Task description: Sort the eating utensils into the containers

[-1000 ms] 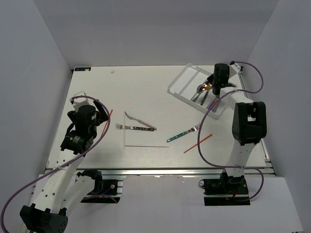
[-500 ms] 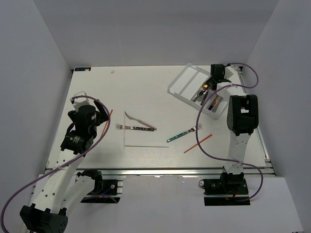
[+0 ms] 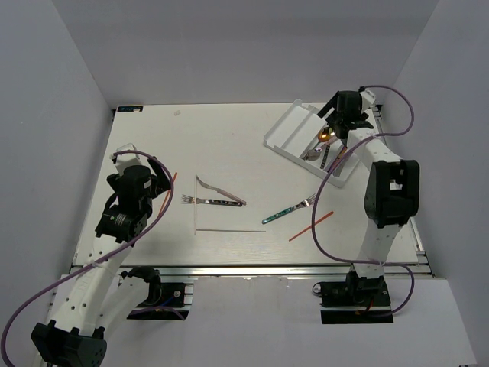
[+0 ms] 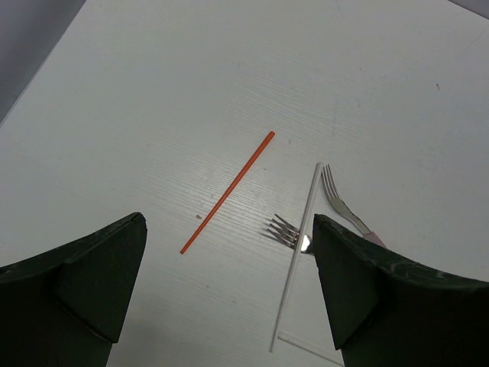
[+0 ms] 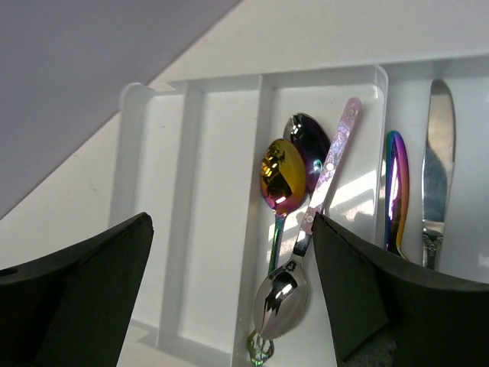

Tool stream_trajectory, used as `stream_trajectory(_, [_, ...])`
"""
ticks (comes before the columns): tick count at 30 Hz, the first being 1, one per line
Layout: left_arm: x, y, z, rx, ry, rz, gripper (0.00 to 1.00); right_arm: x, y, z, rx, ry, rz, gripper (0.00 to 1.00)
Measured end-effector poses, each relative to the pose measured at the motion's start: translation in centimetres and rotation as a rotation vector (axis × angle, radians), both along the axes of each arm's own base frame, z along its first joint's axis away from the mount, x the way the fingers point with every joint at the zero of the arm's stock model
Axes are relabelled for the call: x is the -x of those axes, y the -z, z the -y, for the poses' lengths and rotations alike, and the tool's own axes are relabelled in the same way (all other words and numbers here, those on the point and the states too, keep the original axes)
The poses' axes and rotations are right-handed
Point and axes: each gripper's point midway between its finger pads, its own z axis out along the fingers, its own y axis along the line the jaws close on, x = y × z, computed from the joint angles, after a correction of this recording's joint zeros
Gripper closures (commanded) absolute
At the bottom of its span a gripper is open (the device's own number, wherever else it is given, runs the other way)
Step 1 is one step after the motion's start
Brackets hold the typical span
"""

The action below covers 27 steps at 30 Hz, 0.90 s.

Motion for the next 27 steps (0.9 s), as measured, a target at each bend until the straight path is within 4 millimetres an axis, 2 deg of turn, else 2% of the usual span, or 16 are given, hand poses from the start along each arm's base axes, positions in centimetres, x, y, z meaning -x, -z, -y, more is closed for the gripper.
stream_trajectory(4, [-0.1, 0.1, 0.0, -0.002, 0.000, -0.006, 0.02, 3.0, -5.4, -1.1, 0.066, -0.052, 0.061, 0.11])
stream_trajectory(7, [-0.1, 0.3, 0.0, -0.004, 0.000, -0.012, 0.02, 6.3, -6.9, -3.5, 0.126, -0.110, 0.064, 0.11])
stream_trajectory(10, [-0.2, 0.5, 0.1, -0.004, 0.003, -0.019, 0.02, 10.6, -5.2, -7.2, 0.208, -0.185, 0.013, 0.11])
stream_trajectory(13, [-0.4, 0.7, 0.4, -0.001, 0.016, -0.024, 0.02, 14.7, -1.6, -10.6, 0.257, -0.273, -0.091, 0.11])
stream_trajectory(14, [-0.5, 0.8, 0.8, 0.006, 0.038, -0.028, 0.02, 15.9, -0.4, -11.2, 0.259, -0.289, -0.131, 0.11])
stream_trajectory(16, [-0.8, 1.5, 2.2, 0.027, 0.116, -0.049, 0.02, 17.9, 1.7, -10.8, 0.260, -0.286, -0.195, 0.11])
stream_trajectory(18, [-1.3, 2.5, 4.2, 0.044, 0.199, -0.091, 0.02, 20.0, 3.2, -9.0, 0.252, -0.257, -0.242, 0.11])
stream_trajectory(20, [-1.6, 3.8, 6.9, 0.044, 0.281, -0.156, 0.02, 21.7, 3.1, -7.1, 0.237, -0.223, -0.250, 0.11])
stream_trajectory(23, [-2.0, 5.2, 13.6, 0.001, 0.445, -0.249, 0.02, 22.9, 1.3, -4.9, 0.174, -0.177, -0.196, 0.11])
stream_trajectory(27, [-2.4, 6.4, 24.0, -0.055, 0.646, -0.311, 0.02, 23.6, -0.9, -2.1, 0.086, -0.141, -0.132, 0.11])
